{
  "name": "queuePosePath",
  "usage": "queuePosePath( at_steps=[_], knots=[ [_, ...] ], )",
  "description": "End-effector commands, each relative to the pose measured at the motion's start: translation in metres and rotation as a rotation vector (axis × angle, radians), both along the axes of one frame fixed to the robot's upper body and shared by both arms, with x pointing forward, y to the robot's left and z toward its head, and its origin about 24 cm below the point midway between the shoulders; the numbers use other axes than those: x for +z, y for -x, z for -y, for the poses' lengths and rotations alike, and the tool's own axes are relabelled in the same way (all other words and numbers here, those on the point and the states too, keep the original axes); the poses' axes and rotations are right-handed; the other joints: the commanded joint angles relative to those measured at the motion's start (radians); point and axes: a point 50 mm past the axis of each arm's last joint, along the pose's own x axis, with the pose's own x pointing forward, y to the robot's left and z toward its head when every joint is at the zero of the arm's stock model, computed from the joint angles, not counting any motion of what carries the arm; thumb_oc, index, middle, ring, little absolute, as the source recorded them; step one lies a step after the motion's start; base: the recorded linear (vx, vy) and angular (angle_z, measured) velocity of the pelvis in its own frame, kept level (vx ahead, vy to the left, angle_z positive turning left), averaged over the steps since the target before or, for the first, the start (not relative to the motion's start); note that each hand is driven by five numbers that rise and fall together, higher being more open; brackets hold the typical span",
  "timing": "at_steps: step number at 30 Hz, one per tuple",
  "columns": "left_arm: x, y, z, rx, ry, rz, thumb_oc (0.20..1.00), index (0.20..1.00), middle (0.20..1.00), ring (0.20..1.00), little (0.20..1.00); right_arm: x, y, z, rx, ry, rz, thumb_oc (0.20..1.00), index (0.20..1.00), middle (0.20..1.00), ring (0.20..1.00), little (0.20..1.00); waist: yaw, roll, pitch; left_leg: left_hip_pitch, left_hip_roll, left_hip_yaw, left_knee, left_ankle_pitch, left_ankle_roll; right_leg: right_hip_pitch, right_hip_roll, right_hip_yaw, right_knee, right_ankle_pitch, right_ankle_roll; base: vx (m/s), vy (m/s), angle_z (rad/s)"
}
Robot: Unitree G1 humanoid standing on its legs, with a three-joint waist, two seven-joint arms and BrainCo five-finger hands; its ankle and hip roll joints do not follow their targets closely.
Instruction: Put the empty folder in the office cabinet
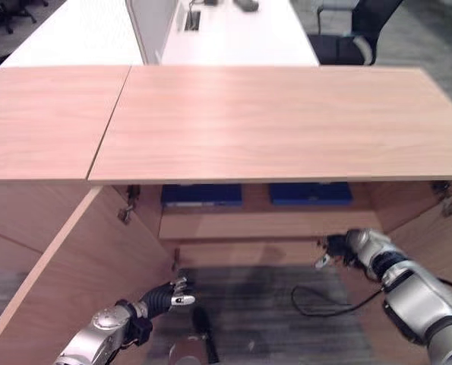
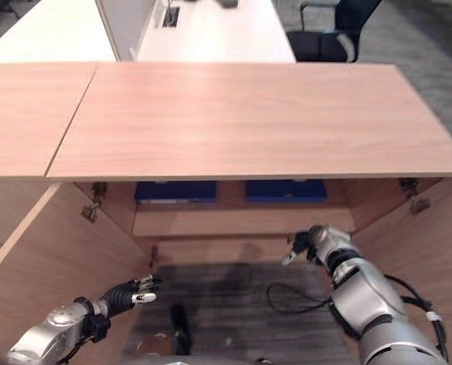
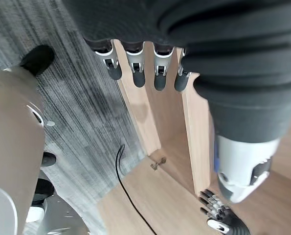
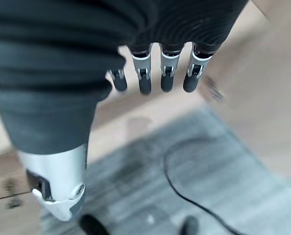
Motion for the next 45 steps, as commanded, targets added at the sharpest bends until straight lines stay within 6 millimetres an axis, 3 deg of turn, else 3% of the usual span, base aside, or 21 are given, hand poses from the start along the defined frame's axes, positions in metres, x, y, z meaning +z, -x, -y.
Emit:
queuePosePath(
  at_steps=[1,3,4,5,6,8,9,10,15,19,26,27,30,31,35,38,39,40,42,45],
  knots=[
    [-0.003,0.001,0.01,-0.023,-0.001,0.036,1.0,1.0,1.0,1.0,1.0,-0.017,0.022,0.012,-0.166,-0.063,-0.002,1.0,1.0,1.0,1.0,1.0,0.042,-0.008,-0.055,0.079,-0.041,-0.098,-0.096,-0.03,-0.044,-0.073,-0.102,-0.006,0.049,0.124,0.096,0.03,0.152,-0.15],
    [-0.011,0.002,0.012,-0.005,-0.002,0.018,1.0,1.0,1.0,1.0,1.0,-0.037,0.046,0.014,-0.28,-0.135,-0.025,1.0,1.0,1.0,1.0,1.0,0.033,-0.008,-0.057,0.091,-0.056,-0.121,-0.1,-0.038,-0.037,-0.064,-0.127,-0.002,0.092,0.119,0.099,0.03,0.089,-0.16],
    [-0.012,0.001,0.013,-0.01,-0.003,0.017,1.0,1.0,1.0,1.0,1.0,-0.037,0.048,0.014,-0.284,-0.136,-0.025,1.0,1.0,1.0,1.0,1.0,0.034,-0.009,-0.057,0.092,-0.059,-0.124,-0.1,-0.038,-0.036,-0.062,-0.131,-0.004,0.097,0.115,0.1,0.08,0.061,0.05],
    [-0.014,-0.003,0.017,-0.026,-0.018,0.027,1.0,1.0,1.0,1.0,1.0,-0.056,0.08,0.023,-0.426,-0.181,-0.051,1.0,1.0,1.0,1.0,1.0,0.01,-0.01,-0.057,0.097,-0.082,-0.193,-0.102,-0.05,-0.028,-0.046,-0.159,0.04,0.157,0.125,0.105,0.07,0.009,0.5],
    [-0.016,-0.005,0.019,-0.049,-0.039,0.037,1.0,1.0,1.0,1.0,1.0,-0.068,0.103,0.026,-0.502,-0.204,-0.072,1.0,1.0,1.0,1.0,1.0,-0.02,-0.01,-0.058,0.09,-0.088,-0.239,-0.102,-0.056,-0.025,-0.042,-0.154,0.119,0.176,0.116,0.099,0.09,0.001,1.0],
    [-0.018,-0.01,0.027,-0.038,-0.035,0.056,1.0,1.0,1.0,1.0,1.0,-0.083,0.133,0.024,-0.588,-0.218,-0.118,1.0,1.0,1.0,1.0,1.0,-0.053,-0.001,-0.059,0.092,-0.095,-0.298,-0.102,-0.061,-0.023,-0.054,-0.092,0.305,0.159,0.038,0.07,0.04,-0.037,1.54],
    [-0.018,-0.012,0.03,-0.045,-0.035,0.074,1.0,1.0,1.0,1.0,1.0,-0.091,0.146,0.018,-0.624,-0.233,-0.134,1.0,1.0,1.0,1.0,1.0,-0.056,0.009,-0.053,0.084,-0.096,-0.316,-0.102,-0.044,-0.015,-0.078,-0.048,0.359,0.158,-0.004,0.034,0.03,-0.04,1.49],
    [-0.017,-0.014,0.035,-0.056,-0.017,0.087,1.0,1.0,1.0,1.0,1.0,-0.097,0.155,0.012,-0.659,-0.254,-0.141,1.0,1.0,1.0,1.0,1.0,-0.056,0.005,-0.054,0.086,-0.108,-0.338,-0.102,-0.047,-0.014,-0.071,-0.029,0.371,0.134,-0.036,0.026,0.03,-0.077,1.0],
    [-0.017,-0.019,0.042,-0.002,0.017,0.091,1.0,1.0,1.0,1.0,1.0,-0.113,0.17,-0.02,-0.753,-0.313,-0.158,1.0,1.0,1.0,1.0,1.0,-0.044,-0.004,-0.064,0.108,-0.105,-0.39,-0.102,-0.052,-0.031,-0.013,0.019,0.316,0.085,-0.055,0.016,0.1,-0.167,0.75],
    [-0.02,-0.021,0.045,0.059,0.041,0.096,1.0,1.0,1.0,1.0,1.0,-0.117,0.17,-0.034,-0.761,-0.304,-0.144,1.0,1.0,1.0,1.0,1.0,-0.027,0.001,-0.069,0.109,-0.083,-0.413,-0.09,-0.051,-0.045,0.009,0.073,0.322,0.032,-0.069,-0.006,0.05,-0.167,0.24],
    [-0.023,-0.021,0.048,0.124,0.069,0.087,1.0,1.0,1.0,1.0,1.0,-0.122,0.176,-0.045,-0.767,-0.299,-0.152,1.0,1.0,1.0,1.0,1.0,-0.005,0.01,-0.058,0.104,-0.055,-0.444,-0.063,-0.048,-0.067,0.035,0.105,0.296,0.023,-0.09,-0.032,0.04,-0.142,0.1],
    [-0.024,-0.017,0.049,0.137,0.082,0.074,1.0,1.0,1.0,1.0,1.0,-0.125,0.187,-0.049,-0.75,-0.278,-0.188,1.0,1.0,1.0,1.0,1.0,0.016,0.016,-0.048,0.087,-0.033,-0.473,-0.054,-0.03,-0.091,0.054,0.132,0.262,0.005,-0.103,-0.051,0.0,-0.16,0.24],
    [-0.025,-0.015,0.048,0.141,0.086,0.066,1.0,1.0,1.0,1.0,1.0,-0.126,0.19,-0.049,-0.742,-0.268,-0.201,1.0,1.0,1.0,1.0,1.0,0.022,0.019,-0.043,0.08,-0.027,-0.485,-0.051,-0.024,-0.098,0.06,0.142,0.249,-0.003,-0.107,-0.058,0.01,-0.159,0.51],
    [-0.028,-0.009,0.048,0.146,0.098,0.04,1.0,1.0,1.0,1.0,1.0,-0.128,0.197,-0.053,-0.697,-0.249,-0.23,1.0,1.0,1.0,1.0,1.0,0.054,0.024,-0.032,0.071,-0.004,-0.512,-0.039,-0.029,-0.124,0.08,0.175,0.236,-0.018,-0.136,-0.076,0.04,-0.219,0.54],
    [-0.034,-0.001,0.05,0.13,0.089,0.01,1.0,1.0,1.0,1.0,1.0,-0.127,0.195,-0.051,-0.648,-0.226,-0.22,1.0,1.0,1.0,1.0,1.0,0.086,0.039,-0.001,0.025,0.01,-0.534,0.012,-0.011,-0.148,0.094,0.197,0.202,-0.027,-0.147,-0.102,-0.02,-0.115,0.42],
    [-0.037,0.0,0.051,0.099,0.064,0.004,1.0,1.0,1.0,1.0,1.0,-0.125,0.188,-0.048,-0.629,-0.222,-0.196,1.0,1.0,1.0,1.0,1.0,0.087,0.042,0.022,-0.024,0.017,-0.497,0.064,0.0,-0.15,0.093,0.196,0.175,-0.028,-0.145,-0.108,-0.08,-0.012,0.41],
    [-0.038,0.0,0.051,0.094,0.055,0.002,1.0,1.0,1.0,1.0,1.0,-0.124,0.184,-0.046,-0.618,-0.217,-0.187,1.0,1.0,1.0,1.0,1.0,0.077,0.04,0.027,-0.035,0.036,-0.426,0.091,-0.012,-0.127,0.085,0.192,0.168,-0.027,-0.138,-0.109,-0.12,0.016,0.44],
    [-0.043,0.003,0.049,0.096,0.045,-0.021,1.0,1.0,1.0,1.0,1.0,-0.122,0.178,-0.045,-0.584,-0.207,-0.181,1.0,1.0,1.0,1.0,1.0,0.068,0.036,0.032,-0.041,0.066,-0.289,0.166,-0.055,-0.092,0.072,0.183,0.152,-0.028,-0.128,-0.115,-0.14,0.018,0.36],
    [-0.049,0.009,0.045,0.1,0.028,-0.055,1.0,1.0,1.0,1.0,1.0,-0.12,0.172,-0.044,-0.567,-0.205,-0.177,1.0,1.0,1.0,1.0,1.0,0.069,0.032,0.03,-0.06,0.072,-0.226,0.264,-0.113,-0.068,0.056,0.174,0.145,-0.023,-0.123,-0.124,-0.07,0.011,0.17],
    [-0.062,0.02,0.039,0.126,-0.006,-0.119,1.0,1.0,1.0,1.0,1.0,-0.12,0.171,-0.044,-0.553,-0.199,-0.184,1.0,1.0,1.0,1.0,1.0,0.07,0.03,0.021,-0.055,0.085,-0.176,0.304,-0.151,-0.057,0.042,0.168,0.129,-0.013,-0.126,-0.133,0.01,0.029,0.28]
  ],
)
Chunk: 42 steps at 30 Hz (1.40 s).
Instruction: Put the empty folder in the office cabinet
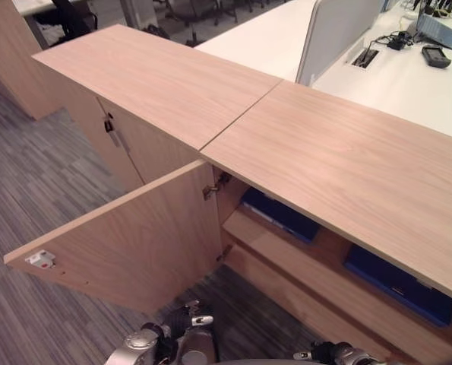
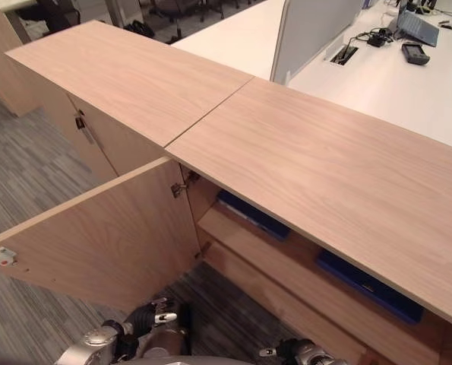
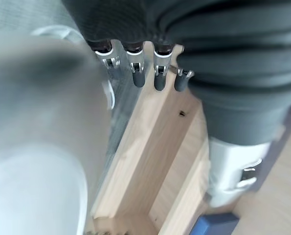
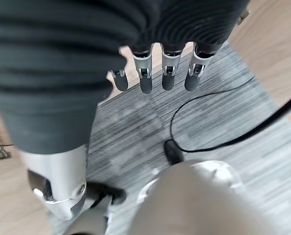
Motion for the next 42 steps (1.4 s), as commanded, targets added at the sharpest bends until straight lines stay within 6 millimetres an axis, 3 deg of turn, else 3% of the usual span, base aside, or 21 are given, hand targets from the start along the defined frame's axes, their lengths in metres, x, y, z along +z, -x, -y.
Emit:
queuePosePath(
  at_steps=[1,3,5,6,8,16,20,23,24,27,28,31,34,35,38,40,42],
  knots=[
    [-0.015,0.008,0.005,0.011,-0.012,-0.05,1.0,1.0,1.0,1.0,1.0,0.003,-0.009,0.001,0.022,-0.005,0.021,1.0,1.0,1.0,1.0,1.0,-0.011,0.016,-0.047,0.007,0.068,0.022,0.075,-0.095,-0.081,-0.074,0.013,0.013,0.034,0.001,-0.006,0.05,0.027,0.54],
    [-0.027,0.023,-0.002,0.059,-0.046,-0.126,1.0,1.0,1.0,1.0,1.0,0.001,-0.003,0.001,0.008,-0.006,0.007,1.0,1.0,1.0,1.0,1.0,-0.013,0.018,-0.061,0.029,0.085,0.056,0.033,-0.072,-0.095,-0.071,0.017,-0.014,0.023,0.003,-0.006,0.05,0.046,1.2],
    [-0.044,0.045,-0.012,0.148,-0.096,-0.242,1.0,1.0,1.0,1.0,1.0,-0.001,0.005,0.003,-0.022,-0.009,-0.006,1.0,1.0,1.0,1.0,1.0,-0.027,0.01,-0.068,0.045,0.129,0.122,-0.017,-0.002,-0.13,-0.067,0.013,-0.058,0.018,0.007,-0.01,0.02,0.041,1.22],
    [-0.044,0.045,-0.012,0.148,-0.096,-0.241,1.0,1.0,1.0,1.0,1.0,0.0,0.005,0.004,-0.022,-0.009,-0.006,1.0,1.0,1.0,1.0,1.0,-0.028,0.011,-0.068,0.045,0.129,0.121,-0.017,-0.001,-0.131,-0.067,0.013,-0.059,0.018,0.007,-0.01,0.0,0.055,0.81],
    [-0.053,0.063,-0.023,0.231,-0.15,-0.321,1.0,1.0,1.0,1.0,1.0,0.0,0.01,0.009,-0.046,-0.003,-0.017,1.0,1.0,1.0,1.0,1.0,-0.026,0.015,-0.072,0.054,0.133,0.133,-0.026,0.0,-0.132,-0.065,0.001,-0.086,0.024,0.008,-0.008,-0.01,0.154,0.58],
    [-0.053,0.109,-0.072,0.422,-0.288,-0.461,1.0,1.0,1.0,1.0,1.0,0.0,0.009,0.011,-0.08,-0.019,-0.004,1.0,1.0,1.0,1.0,1.0,0.007,0.053,-0.118,0.094,0.028,0.076,-0.171,-0.001,-0.111,-0.073,-0.058,-0.163,0.033,0.054,0.027,-0.02,0.186,0.38],
    [-0.04,0.125,-0.113,0.513,-0.386,-0.484,1.0,1.0,1.0,1.0,1.0,-0.001,0.014,0.009,-0.1,-0.047,-0.013,1.0,1.0,1.0,1.0,1.0,0.011,0.063,-0.14,0.106,-0.019,0.052,-0.201,-0.018,-0.091,-0.078,-0.1,-0.195,0.046,0.085,0.052,-0.01,0.174,0.4],
    [-0.023,0.118,-0.148,0.541,-0.494,-0.428,1.0,1.0,1.0,1.0,1.0,-0.002,0.019,0.008,-0.115,-0.06,-0.021,1.0,1.0,1.0,1.0,1.0,0.015,0.062,-0.148,0.112,-0.04,0.045,-0.208,-0.029,-0.084,-0.079,-0.119,-0.205,0.05,0.104,0.065,-0.01,0.102,0.18],
    [-0.01,0.107,-0.168,0.569,-0.547,-0.371,1.0,1.0,1.0,1.0,1.0,-0.003,0.024,0.01,-0.126,-0.057,-0.029,1.0,1.0,1.0,1.0,1.0,0.016,0.063,-0.152,0.116,-0.05,0.044,-0.212,-0.033,-0.08,-0.079,-0.128,-0.207,0.053,0.113,0.071,-0.01,0.079,0.1],
    [0.0,0.1,-0.183,0.584,-0.588,-0.335,1.0,1.0,1.0,1.0,1.0,-0.003,0.026,0.01,-0.13,-0.057,-0.034,1.0,1.0,1.0,1.0,1.0,0.014,0.059,-0.154,0.121,-0.057,0.045,-0.216,-0.036,-0.077,-0.08,-0.134,-0.207,0.055,0.121,0.078,-0.01,0.058,0.13],
    [0.018,0.083,-0.204,0.599,-0.654,-0.256,1.0,1.0,1.0,1.0,1.0,-0.003,0.029,0.014,-0.137,-0.05,-0.041,1.0,1.0,1.0,1.0,1.0,0.011,0.059,-0.159,0.126,-0.063,0.046,-0.219,-0.041,-0.074,-0.083,-0.141,-0.203,0.056,0.131,0.085,-0.01,0.051,0.08],
    [0.041,0.056,-0.223,0.597,-0.733,-0.147,1.0,1.0,1.0,1.0,1.0,-0.002,0.03,0.017,-0.142,-0.039,-0.04,1.0,1.0,1.0,1.0,1.0,0.002,0.058,-0.162,0.135,-0.07,0.05,-0.223,-0.046,-0.07,-0.088,-0.148,-0.192,0.061,0.14,0.093,-0.02,0.044,-0.05],
    [0.054,0.038,-0.231,0.598,-0.78,-0.074,1.0,1.0,1.0,1.0,1.0,-0.002,0.031,0.018,-0.144,-0.036,-0.037,1.0,1.0,1.0,1.0,1.0,-0.005,0.053,-0.163,0.144,-0.075,0.057,-0.226,-0.051,-0.067,-0.094,-0.153,-0.179,0.064,0.147,0.098,-0.02,0.027,-0.11],
    [0.063,0.016,-0.23,0.58,-0.788,0.003,1.0,1.0,1.0,1.0,1.0,-0.002,0.031,0.019,-0.137,-0.03,-0.04,1.0,1.0,1.0,1.0,1.0,-0.018,0.053,-0.167,0.148,-0.077,0.059,-0.227,-0.054,-0.065,-0.097,-0.155,-0.175,0.064,0.15,0.101,-0.03,0.018,-0.14],
    [0.074,-0.013,-0.225,0.556,-0.793,0.107,1.0,1.0,1.0,1.0,1.0,-0.002,0.033,0.019,-0.13,-0.028,-0.048,1.0,1.0,1.0,1.0,1.0,-0.028,0.049,-0.168,0.155,-0.079,0.068,-0.23,-0.057,-0.062,-0.103,-0.157,-0.162,0.065,0.155,0.105,-0.03,0.017,-0.2],
    [0.074,-0.014,-0.224,0.556,-0.793,0.108,1.0,1.0,1.0,1.0,1.0,-0.002,0.033,0.019,-0.131,-0.028,-0.048,1.0,1.0,1.0,1.0,1.0,-0.027,0.048,-0.167,0.155,-0.079,0.069,-0.23,-0.057,-0.062,-0.103,-0.157,-0.161,0.065,0.155,0.105,-0.02,0.002,-0.12],
    [0.082,-0.043,-0.212,0.526,-0.781,0.203,1.0,1.0,1.0,1.0,1.0,-0.003,0.035,0.018,-0.122,-0.026,-0.053,1.0,1.0,1.0,1.0,1.0,-0.048,0.042,-0.172,0.159,-0.078,0.081,-0.234,-0.056,-0.061,-0.111,-0.155,-0.147,0.06,0.161,0.107,-0.05,0.002,-0.1]
  ],
)
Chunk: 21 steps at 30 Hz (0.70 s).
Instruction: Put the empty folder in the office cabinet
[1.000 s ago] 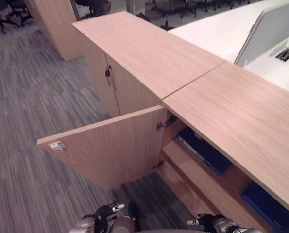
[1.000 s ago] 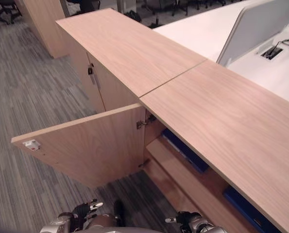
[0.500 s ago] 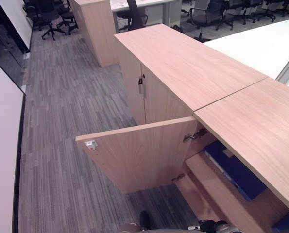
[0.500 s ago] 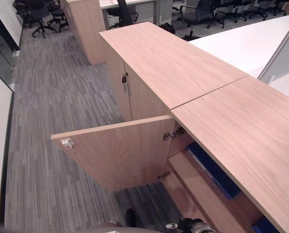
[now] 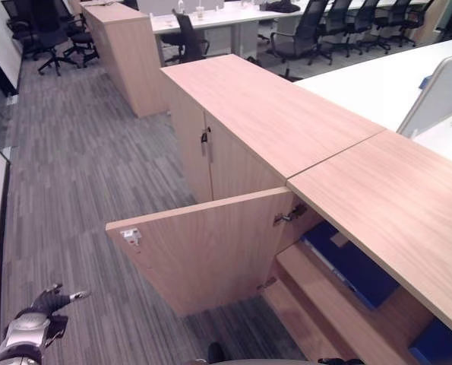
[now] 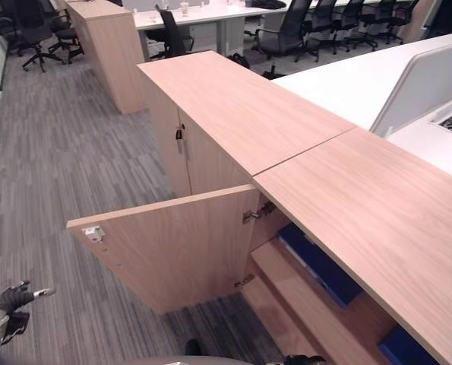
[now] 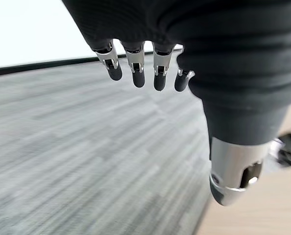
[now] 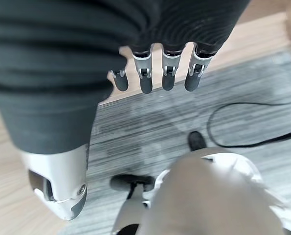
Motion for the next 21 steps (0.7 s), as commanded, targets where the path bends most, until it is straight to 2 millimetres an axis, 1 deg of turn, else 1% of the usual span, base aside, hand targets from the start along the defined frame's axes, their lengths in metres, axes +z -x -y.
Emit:
queuePosePath(
  at_steps=[1,2,3,5,12,15,16,20,21],
  knots=[
    [0.01,-0.024,0.005,-0.019,-0.042,0.086,1.0,1.0,1.0,1.0,1.0,0.001,0.0,0.003,0.006,0.014,-0.008,1.0,1.0,1.0,1.0,1.0,0.011,0.009,-0.029,0.049,0.083,-0.017,0.058,-0.101,-0.077,-0.108,-0.039,0.023,-0.062,0.218,0.006,-0.02,0.0,-0.06],
    [0.01,-0.024,0.006,-0.019,-0.043,0.086,1.0,1.0,1.0,1.0,1.0,0.001,0.0,0.003,0.005,0.014,-0.007,1.0,1.0,1.0,1.0,1.0,0.012,0.009,-0.029,0.049,0.083,-0.016,0.058,-0.101,-0.077,-0.109,-0.039,0.024,-0.063,0.219,0.006,-0.02,-0.002,-0.11],
    [0.011,-0.031,0.01,-0.035,-0.044,0.097,1.0,1.0,1.0,1.0,1.0,0.001,0.001,0.003,0.012,0.014,-0.009,1.0,1.0,1.0,1.0,1.0,0.002,0.007,-0.03,0.052,0.084,-0.011,0.056,-0.101,-0.077,-0.114,-0.039,0.03,-0.065,0.222,0.007,-0.01,0.0,-0.17],
    [0.011,-0.036,0.014,-0.051,-0.048,0.104,1.0,1.0,1.0,1.0,1.0,0.001,0.0,0.003,0.016,0.014,-0.005,1.0,1.0,1.0,1.0,1.0,-0.007,0.003,-0.03,0.055,0.087,-0.004,0.055,-0.1,-0.078,-0.117,-0.036,0.036,-0.066,0.223,0.007,-0.01,-0.005,-0.15],
    [0.008,-0.044,0.026,-0.105,-0.05,0.096,1.0,1.0,1.0,1.0,1.0,0.0,-0.005,-0.005,0.05,-0.008,0.014,1.0,1.0,1.0,1.0,1.0,-0.023,-0.011,-0.026,0.06,0.094,0.013,0.054,-0.099,-0.079,-0.125,-0.027,0.056,-0.074,0.228,0.006,0.0,-0.015,-0.1],
    [0.008,-0.055,0.038,-0.142,-0.037,0.127,1.0,1.0,1.0,1.0,1.0,0.0,-0.015,-0.014,0.052,-0.04,0.055,1.0,1.0,1.0,1.0,1.0,-0.03,-0.026,-0.025,0.062,0.102,0.021,0.052,-0.094,-0.083,-0.128,-0.017,0.066,-0.083,0.228,0.004,0.0,-0.027,-0.03],
    [0.008,-0.055,0.038,-0.141,-0.037,0.127,1.0,1.0,1.0,1.0,1.0,0.0,-0.015,-0.014,0.052,-0.04,0.055,1.0,1.0,1.0,1.0,1.0,-0.03,-0.026,-0.025,0.062,0.102,0.022,0.052,-0.094,-0.083,-0.128,-0.017,0.066,-0.083,0.228,0.003,0.0,-0.04,-0.06],
    [0.008,-0.065,0.048,-0.144,0.005,0.172,1.0,1.0,1.0,1.0,1.0,0.002,-0.031,-0.024,0.086,-0.075,0.107,1.0,1.0,1.0,1.0,1.0,-0.036,-0.035,-0.024,0.063,0.105,0.027,0.052,-0.094,-0.084,-0.131,-0.011,0.077,-0.086,0.228,0.002,-0.01,-0.029,-0.05],
    [0.01,-0.07,0.053,-0.157,0.016,0.191,1.0,1.0,1.0,1.0,1.0,0.004,-0.038,-0.029,0.106,-0.09,0.135,1.0,1.0,1.0,1.0,1.0,-0.038,-0.037,-0.024,0.064,0.107,0.032,0.051,-0.094,-0.084,-0.132,-0.009,0.08,-0.088,0.228,0.001,-0.01,-0.023,-0.13]
  ],
)
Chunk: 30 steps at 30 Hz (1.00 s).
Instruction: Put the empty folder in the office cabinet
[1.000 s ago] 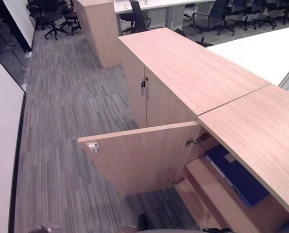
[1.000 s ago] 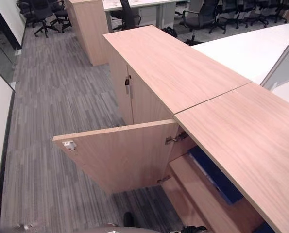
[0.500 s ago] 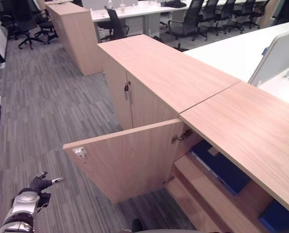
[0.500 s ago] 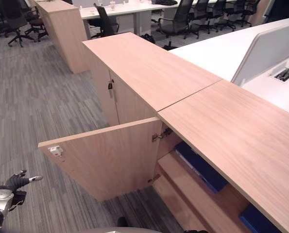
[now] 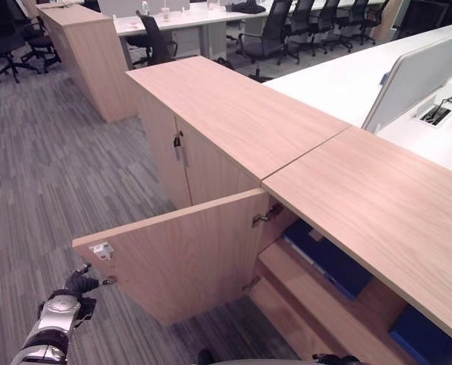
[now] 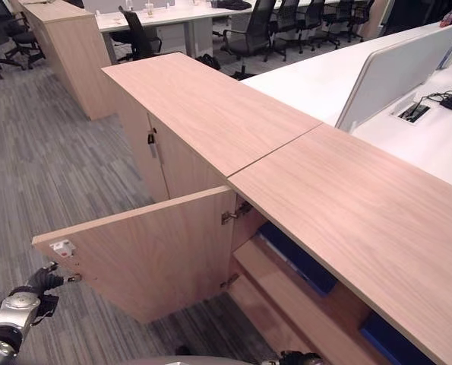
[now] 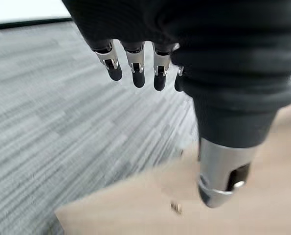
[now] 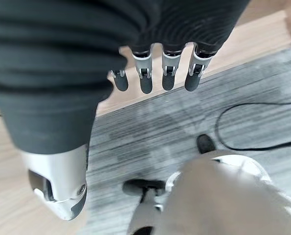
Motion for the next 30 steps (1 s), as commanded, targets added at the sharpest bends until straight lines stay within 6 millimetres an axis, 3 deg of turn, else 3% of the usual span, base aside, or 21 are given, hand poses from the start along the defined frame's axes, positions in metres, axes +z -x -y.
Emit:
queuePosePath(
  at_steps=[1,3,4,9,21,30],
  knots=[
    [0.025,-0.04,0.009,-0.038,-0.004,0.148,1.0,1.0,1.0,1.0,1.0,0.001,-0.015,-0.014,0.026,-0.051,0.042,1.0,1.0,1.0,1.0,1.0,0.004,0.006,-0.007,0.036,0.093,-0.024,0.068,-0.093,-0.083,-0.118,-0.008,0.022,-0.091,0.227,-0.001,-0.01,-0.024,-0.16],
    [0.027,-0.043,0.011,-0.045,-0.001,0.16,1.0,1.0,1.0,1.0,1.0,0.002,-0.018,-0.016,0.036,-0.055,0.052,1.0,1.0,1.0,1.0,1.0,0.003,0.006,-0.006,0.037,0.094,-0.023,0.069,-0.094,-0.083,-0.118,-0.007,0.025,-0.092,0.227,-0.001,-0.01,-0.017,-0.15],
    [0.032,-0.053,0.022,-0.095,0.016,0.204,1.0,1.0,1.0,1.0,1.0,0.003,-0.021,-0.021,0.053,-0.069,0.066,1.0,1.0,1.0,1.0,1.0,0.003,0.004,-0.005,0.038,0.096,-0.021,0.07,-0.095,-0.084,-0.117,-0.004,0.026,-0.094,0.228,-0.002,-0.01,-0.023,-0.08],
    [0.038,-0.059,0.034,-0.155,0.024,0.247,1.0,1.0,1.0,1.0,1.0,0.003,-0.021,-0.025,0.059,-0.085,0.067,1.0,1.0,1.0,1.0,1.0,0.004,0.001,-0.005,0.038,0.099,-0.02,0.072,-0.095,-0.085,-0.116,-0.001,0.027,-0.096,0.226,-0.004,0.0,-0.006,-0.01],
    [0.06,-0.077,0.085,-0.421,0.031,0.364,1.0,1.0,1.0,1.0,1.0,0.006,-0.031,-0.034,0.086,-0.121,0.102,1.0,1.0,1.0,1.0,1.0,0.014,-0.01,0.01,0.033,0.113,-0.011,0.082,-0.093,-0.093,-0.11,0.017,0.031,-0.105,0.217,-0.011,0.01,-0.021,0.01],
    [0.073,-0.084,0.093,-0.442,0.058,0.432,1.0,1.0,1.0,1.0,1.0,0.007,-0.034,-0.03,0.114,-0.109,0.097,1.0,1.0,1.0,1.0,1.0,0.019,-0.025,0.053,-0.006,0.163,-0.006,0.199,-0.123,-0.108,-0.11,0.029,0.058,-0.097,0.189,-0.029,0.02,-0.067,0.01]
  ],
)
